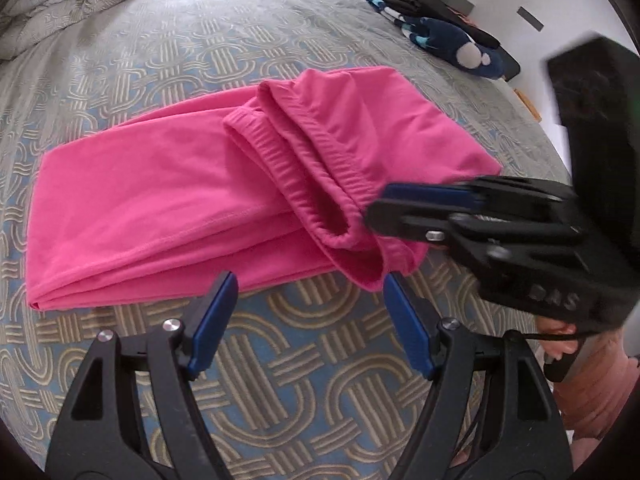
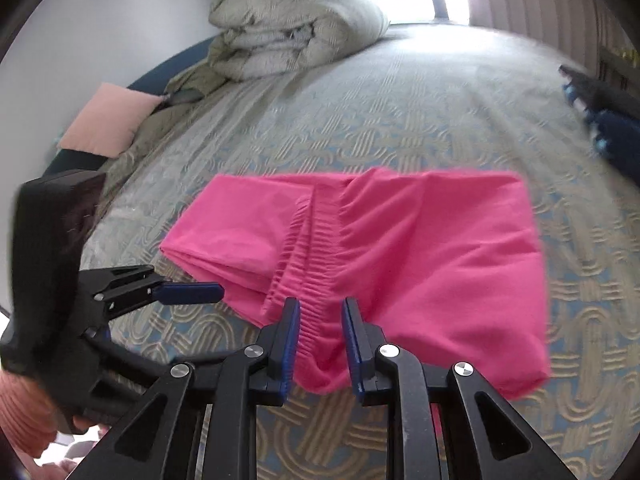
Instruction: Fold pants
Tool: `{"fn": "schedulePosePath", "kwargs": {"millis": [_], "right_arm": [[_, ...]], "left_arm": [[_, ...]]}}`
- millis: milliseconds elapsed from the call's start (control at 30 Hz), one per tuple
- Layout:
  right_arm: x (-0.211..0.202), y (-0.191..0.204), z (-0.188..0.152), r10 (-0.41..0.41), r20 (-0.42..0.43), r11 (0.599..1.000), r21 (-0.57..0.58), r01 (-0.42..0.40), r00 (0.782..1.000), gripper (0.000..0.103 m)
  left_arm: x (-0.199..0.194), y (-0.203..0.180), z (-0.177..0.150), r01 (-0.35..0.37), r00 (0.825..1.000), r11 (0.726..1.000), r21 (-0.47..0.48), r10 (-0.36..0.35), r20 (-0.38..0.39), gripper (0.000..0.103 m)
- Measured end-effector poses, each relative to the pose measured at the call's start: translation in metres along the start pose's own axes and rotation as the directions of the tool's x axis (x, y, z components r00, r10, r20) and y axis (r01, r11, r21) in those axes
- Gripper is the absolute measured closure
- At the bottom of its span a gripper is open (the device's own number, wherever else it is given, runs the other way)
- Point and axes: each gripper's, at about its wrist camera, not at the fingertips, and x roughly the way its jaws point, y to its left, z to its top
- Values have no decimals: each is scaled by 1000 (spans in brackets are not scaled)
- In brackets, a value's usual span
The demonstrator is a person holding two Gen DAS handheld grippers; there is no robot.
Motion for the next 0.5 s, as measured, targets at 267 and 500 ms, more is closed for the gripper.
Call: {"fn": "schedulePosePath", "kwargs": {"millis": [267,500], "right_arm": [[20,-1,5,107,-59,993,56,-104,992,98],[-31,-32,12,145,109,974,158,-161,983,83]], "left_arm": [[3,4,-1,15,1000,1000,-11,-15,-4,27],[18,16,29,135,990,984,-115,-137,-11,27]]}}
